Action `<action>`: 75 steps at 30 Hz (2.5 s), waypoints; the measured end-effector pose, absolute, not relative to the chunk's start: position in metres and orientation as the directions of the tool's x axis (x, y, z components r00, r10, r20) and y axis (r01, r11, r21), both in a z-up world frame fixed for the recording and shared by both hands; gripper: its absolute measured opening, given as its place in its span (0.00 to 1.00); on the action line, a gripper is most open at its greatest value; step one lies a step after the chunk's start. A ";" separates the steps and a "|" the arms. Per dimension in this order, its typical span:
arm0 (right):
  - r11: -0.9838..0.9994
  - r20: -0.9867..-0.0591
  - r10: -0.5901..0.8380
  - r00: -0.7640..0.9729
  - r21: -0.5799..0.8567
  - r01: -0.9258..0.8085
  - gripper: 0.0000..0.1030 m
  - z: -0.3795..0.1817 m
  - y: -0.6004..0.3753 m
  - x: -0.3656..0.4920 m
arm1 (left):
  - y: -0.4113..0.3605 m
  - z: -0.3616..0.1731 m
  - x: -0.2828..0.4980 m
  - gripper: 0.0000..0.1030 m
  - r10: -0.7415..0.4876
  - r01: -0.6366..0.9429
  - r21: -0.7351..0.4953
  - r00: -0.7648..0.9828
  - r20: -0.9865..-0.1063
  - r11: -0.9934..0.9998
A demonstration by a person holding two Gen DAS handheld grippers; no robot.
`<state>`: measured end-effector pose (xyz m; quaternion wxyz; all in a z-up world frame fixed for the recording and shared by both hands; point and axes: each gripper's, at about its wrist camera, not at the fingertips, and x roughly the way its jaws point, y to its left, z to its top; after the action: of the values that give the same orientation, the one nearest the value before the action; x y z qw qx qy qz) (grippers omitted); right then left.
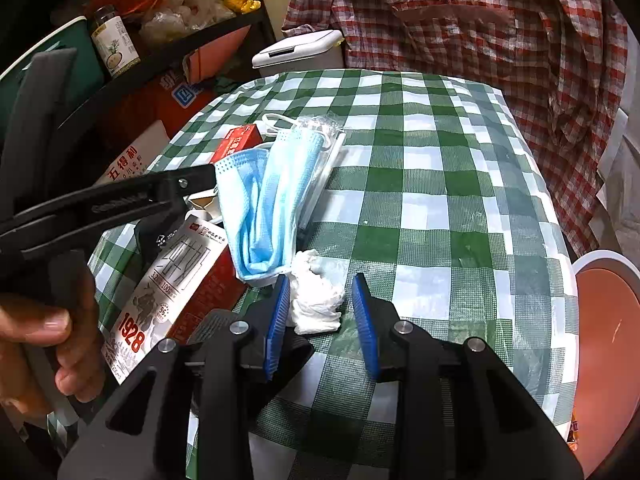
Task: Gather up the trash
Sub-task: 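Close the right tool on the white tissue ball while the left tool reaches toward the red toothpaste box, then grasp the red toothpaste box with the left tool while the right tool lifts the tissue ball, then carry the tissue ball and toothpaste box over the pink bin with both tools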
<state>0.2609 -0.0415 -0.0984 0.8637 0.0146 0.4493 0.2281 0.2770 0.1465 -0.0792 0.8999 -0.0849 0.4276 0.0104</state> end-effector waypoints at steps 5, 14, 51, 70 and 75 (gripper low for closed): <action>0.894 -0.770 0.410 0.488 0.235 -0.381 0.19 -0.098 -0.043 0.262 | 0.146 -0.086 0.284 0.53 -0.047 -0.104 -0.138 0.605 -0.794 0.985; 0.897 -0.757 0.410 0.509 0.233 -0.376 0.14 -0.087 -0.051 0.262 | 0.145 -0.091 0.288 0.34 -0.040 -0.108 -0.122 0.568 -0.822 0.987; 0.932 -0.617 0.360 0.700 0.209 -0.296 0.14 0.005 -0.131 0.230 | 0.131 0.005 0.221 0.33 -0.034 -0.087 -0.146 0.742 -0.670 0.985; 0.964 -0.534 0.265 0.803 0.180 -0.198 0.14 0.059 -0.214 0.176 | 0.047 0.052 0.179 0.33 -0.162 0.066 -0.186 0.808 -0.566 0.980; 0.974 -0.521 0.226 0.823 0.147 -0.174 0.14 0.069 -0.232 0.162 | 0.025 0.059 0.171 0.33 -0.194 0.106 -0.189 0.812 -0.551 0.976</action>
<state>0.1624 -0.2322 0.0687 0.9536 0.0466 0.2784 0.1050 0.1711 0.0249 0.0593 0.9488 -0.0748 0.2966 -0.0790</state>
